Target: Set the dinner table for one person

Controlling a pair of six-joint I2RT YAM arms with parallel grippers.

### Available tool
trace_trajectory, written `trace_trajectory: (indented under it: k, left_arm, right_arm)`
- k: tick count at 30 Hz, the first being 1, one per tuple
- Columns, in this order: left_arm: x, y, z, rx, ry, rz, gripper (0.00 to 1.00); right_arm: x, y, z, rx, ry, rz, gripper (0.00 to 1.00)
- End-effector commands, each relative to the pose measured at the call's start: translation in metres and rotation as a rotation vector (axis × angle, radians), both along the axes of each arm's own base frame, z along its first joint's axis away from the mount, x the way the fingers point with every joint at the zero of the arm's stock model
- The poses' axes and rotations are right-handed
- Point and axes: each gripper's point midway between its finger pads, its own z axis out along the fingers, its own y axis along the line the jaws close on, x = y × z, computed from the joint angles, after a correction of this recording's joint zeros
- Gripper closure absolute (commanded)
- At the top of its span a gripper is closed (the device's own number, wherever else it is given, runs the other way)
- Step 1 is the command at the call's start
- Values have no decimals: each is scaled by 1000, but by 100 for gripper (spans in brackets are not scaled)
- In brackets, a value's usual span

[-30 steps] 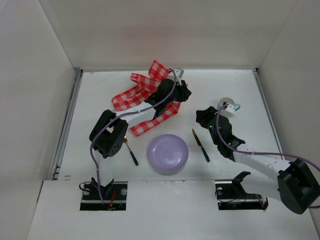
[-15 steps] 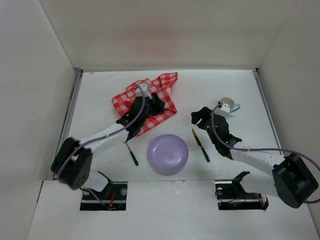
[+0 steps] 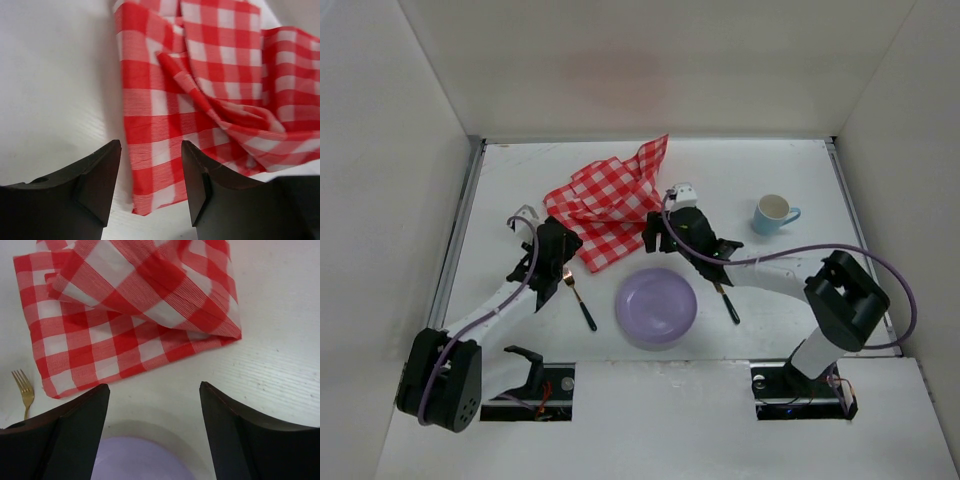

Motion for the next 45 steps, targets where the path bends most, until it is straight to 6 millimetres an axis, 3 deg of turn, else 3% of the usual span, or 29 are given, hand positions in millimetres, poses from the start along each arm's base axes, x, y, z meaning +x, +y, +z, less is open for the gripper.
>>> trace_trajectory:
  k: [1,8,12,16,20,25,27,30,36,41,45]
  left_arm:
    - [2,-6,-5,-98,-3,-8,51]
    - [16,5,-21,-136,35,2,50]
    - [27,0,-30,-145,53,-13,50]
    - [36,-7,-37,-147,61,-29,50]
    - [41,-10,-41,-138,70,-35,52]
    - [44,-11,-49,-131,90,-34,61]
    - [45,-12,-52,-131,99,-32,65]
    - [48,-13,-57,-129,115,-35,74]
    - [54,-14,-67,-125,141,-28,88]
    - [60,-9,-71,-123,147,-1,94]
    - [65,-7,-70,-118,144,14,95]
  right_arm:
    - [24,2,19,-115,-74,-19,18]
    - [56,24,64,-224,-160,27,8]
    - [70,35,78,-338,-218,64,5]
    - [85,41,78,-412,-209,55,3]
    - [100,46,85,-381,-187,34,2]
    - [112,54,66,-422,-123,45,6]
    - [119,47,62,-440,-105,18,9]
    - [130,36,62,-445,-101,-20,23]
    - [158,7,70,-406,-93,-120,71]
    - [186,-49,91,-237,-95,-308,79]
    - [200,-112,70,-119,-22,-490,78]
